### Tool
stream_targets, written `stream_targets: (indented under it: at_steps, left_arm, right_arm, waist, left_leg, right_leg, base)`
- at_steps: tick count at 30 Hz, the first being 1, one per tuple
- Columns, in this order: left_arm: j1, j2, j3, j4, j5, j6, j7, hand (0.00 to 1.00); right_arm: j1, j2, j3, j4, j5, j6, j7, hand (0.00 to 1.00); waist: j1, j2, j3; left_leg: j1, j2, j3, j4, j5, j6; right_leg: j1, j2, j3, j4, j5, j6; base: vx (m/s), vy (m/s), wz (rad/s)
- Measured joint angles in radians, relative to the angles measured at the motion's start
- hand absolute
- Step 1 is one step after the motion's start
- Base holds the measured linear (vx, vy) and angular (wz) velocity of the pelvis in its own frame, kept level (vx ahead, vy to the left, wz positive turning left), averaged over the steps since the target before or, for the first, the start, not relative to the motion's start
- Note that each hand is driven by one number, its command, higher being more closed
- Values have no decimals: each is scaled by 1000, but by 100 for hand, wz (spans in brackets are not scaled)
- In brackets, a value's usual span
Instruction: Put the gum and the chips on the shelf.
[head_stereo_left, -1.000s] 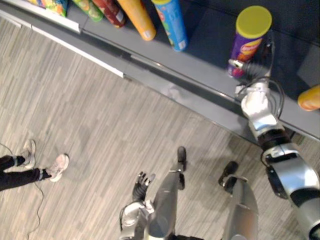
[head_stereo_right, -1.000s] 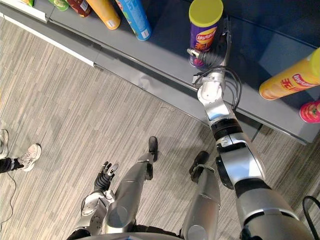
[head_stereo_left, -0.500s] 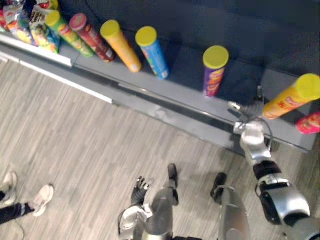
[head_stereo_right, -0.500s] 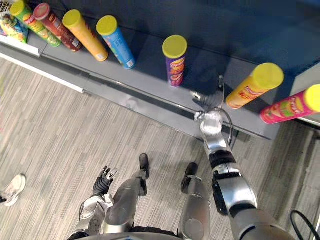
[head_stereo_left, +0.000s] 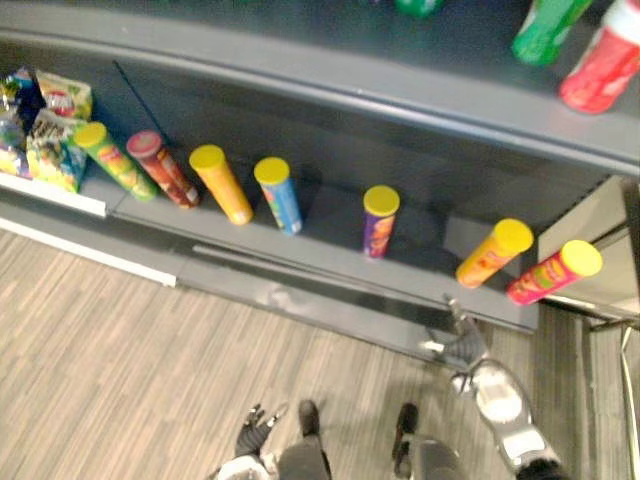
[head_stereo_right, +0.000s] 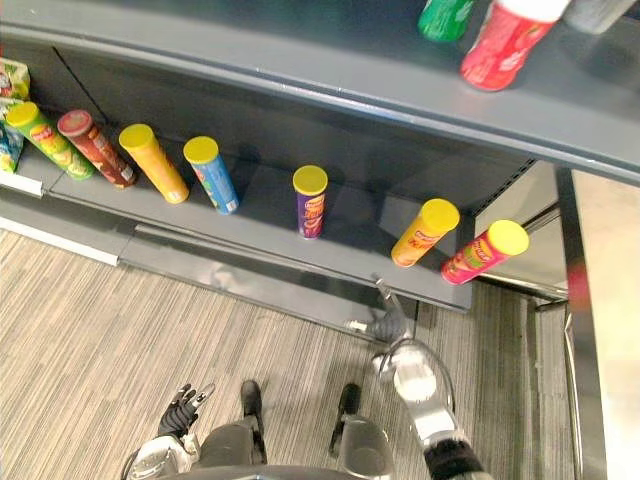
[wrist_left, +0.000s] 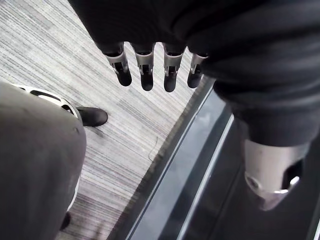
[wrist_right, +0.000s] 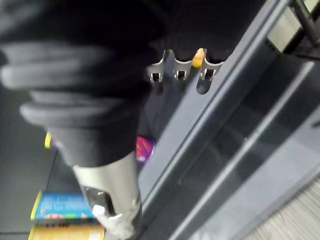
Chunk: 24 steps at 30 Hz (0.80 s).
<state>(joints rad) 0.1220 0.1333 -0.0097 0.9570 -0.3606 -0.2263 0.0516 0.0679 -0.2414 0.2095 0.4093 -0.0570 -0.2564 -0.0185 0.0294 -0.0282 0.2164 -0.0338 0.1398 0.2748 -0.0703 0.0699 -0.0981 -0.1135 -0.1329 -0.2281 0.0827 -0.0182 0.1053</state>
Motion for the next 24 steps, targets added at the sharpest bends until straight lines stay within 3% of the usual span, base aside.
stream_targets:
  at_steps: [4, 7, 13, 17, 19, 24]
  left_arm:
    - [2, -5, 18, 38, 22, 18, -3, 0]
    - [6, -17, 47, 66, 19, 18, -6, 0]
    - [5, -37, 114, 119, 9, 15, -13, 0]
    - [5, -58, 171, 158, -14, 15, -20, 0]
    - [7, -76, 202, 178, -41, 17, -24, 0]
    - [9, -98, 223, 185, -123, 22, -27, 0]
  right_arm:
    - [91, 52, 1, 125, 107, 88, 101, 0]
    - [122, 102, -42, 319, 172, 144, 100, 0]
    - [70, 139, -213, 548, 141, 73, -31, 0]
    - [61, 153, -343, 669, 244, 89, -98, 0]
    - [79, 171, -405, 707, 333, 125, -125, 0]
    - [111, 189, -462, 706, 380, 144, -150, 0]
  waist:
    - [-14, -3, -43]
    - [-28, -2, -59]
    - [-36, 0, -94]
    - [-29, 10, -111]
    - [-30, 18, -110]
    - [-29, 25, -110]
  left_leg:
    - [30, -1, 21, -9, -14, -7]
    - [55, -5, 25, -25, -14, -8]
    - [83, -10, 19, -29, -27, -6]
    - [109, -14, 22, -30, -33, -2]
    - [132, -12, 29, -30, -40, -8]
    - [157, -9, 41, -31, -46, -13]
  right_leg:
    - [33, 6, 17, -41, 16, -2]
    - [54, 6, 17, -52, 17, -2]
    - [109, 5, 4, -99, 32, 10]
    - [144, 4, 1, -117, 36, 5]
    - [169, 5, -4, -121, 36, 6]
    - [196, 9, -7, -135, 36, 6]
  base:
    - [10, 21, -16]
    - [29, 8, -5]
    - [60, 8, 6]
    - [102, 15, 2]
    - [84, 9, -6]
    - [31, 1, -4]
